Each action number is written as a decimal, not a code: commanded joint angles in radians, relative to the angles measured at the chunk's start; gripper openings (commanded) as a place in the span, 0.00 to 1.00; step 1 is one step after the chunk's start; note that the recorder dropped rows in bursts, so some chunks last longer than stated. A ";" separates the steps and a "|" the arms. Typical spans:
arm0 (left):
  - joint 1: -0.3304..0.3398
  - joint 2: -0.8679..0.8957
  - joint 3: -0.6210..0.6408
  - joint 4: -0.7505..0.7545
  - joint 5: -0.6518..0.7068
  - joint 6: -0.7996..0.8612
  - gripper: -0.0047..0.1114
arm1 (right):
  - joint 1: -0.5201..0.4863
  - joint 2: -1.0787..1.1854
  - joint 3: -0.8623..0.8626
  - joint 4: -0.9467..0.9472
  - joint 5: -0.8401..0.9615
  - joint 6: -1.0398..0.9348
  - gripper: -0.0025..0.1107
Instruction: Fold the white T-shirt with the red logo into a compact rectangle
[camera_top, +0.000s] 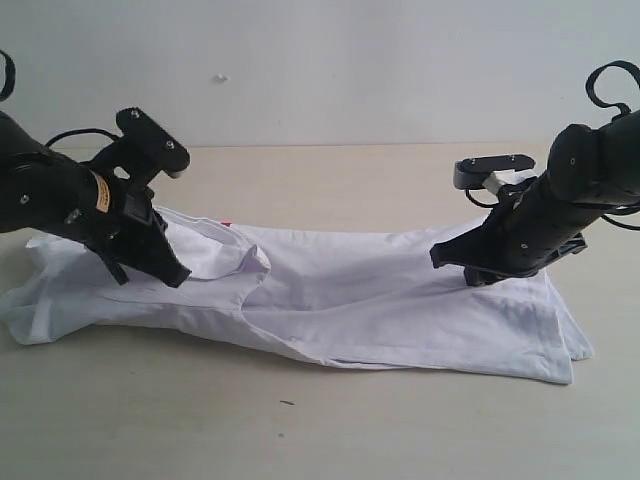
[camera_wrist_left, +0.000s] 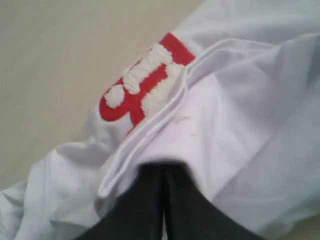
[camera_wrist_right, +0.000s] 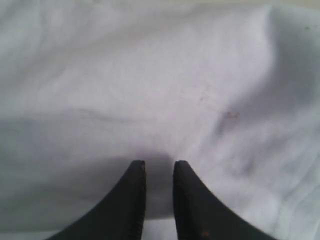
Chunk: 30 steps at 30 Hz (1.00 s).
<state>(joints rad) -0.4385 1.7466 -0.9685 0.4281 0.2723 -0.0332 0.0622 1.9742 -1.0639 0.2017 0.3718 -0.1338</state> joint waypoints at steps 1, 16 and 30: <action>0.076 0.034 -0.047 0.015 -0.021 -0.007 0.04 | -0.004 -0.007 0.000 -0.001 -0.012 -0.021 0.21; 0.157 -0.015 -0.174 -0.115 0.089 0.055 0.04 | -0.004 -0.007 0.000 -0.001 -0.020 -0.021 0.21; 0.128 -0.034 0.037 -0.735 0.112 0.764 0.04 | -0.004 -0.007 0.000 0.007 0.006 -0.021 0.21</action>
<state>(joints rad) -0.3080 1.6875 -0.9361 -0.2701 0.4542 0.6878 0.0622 1.9742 -1.0639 0.2065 0.3745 -0.1455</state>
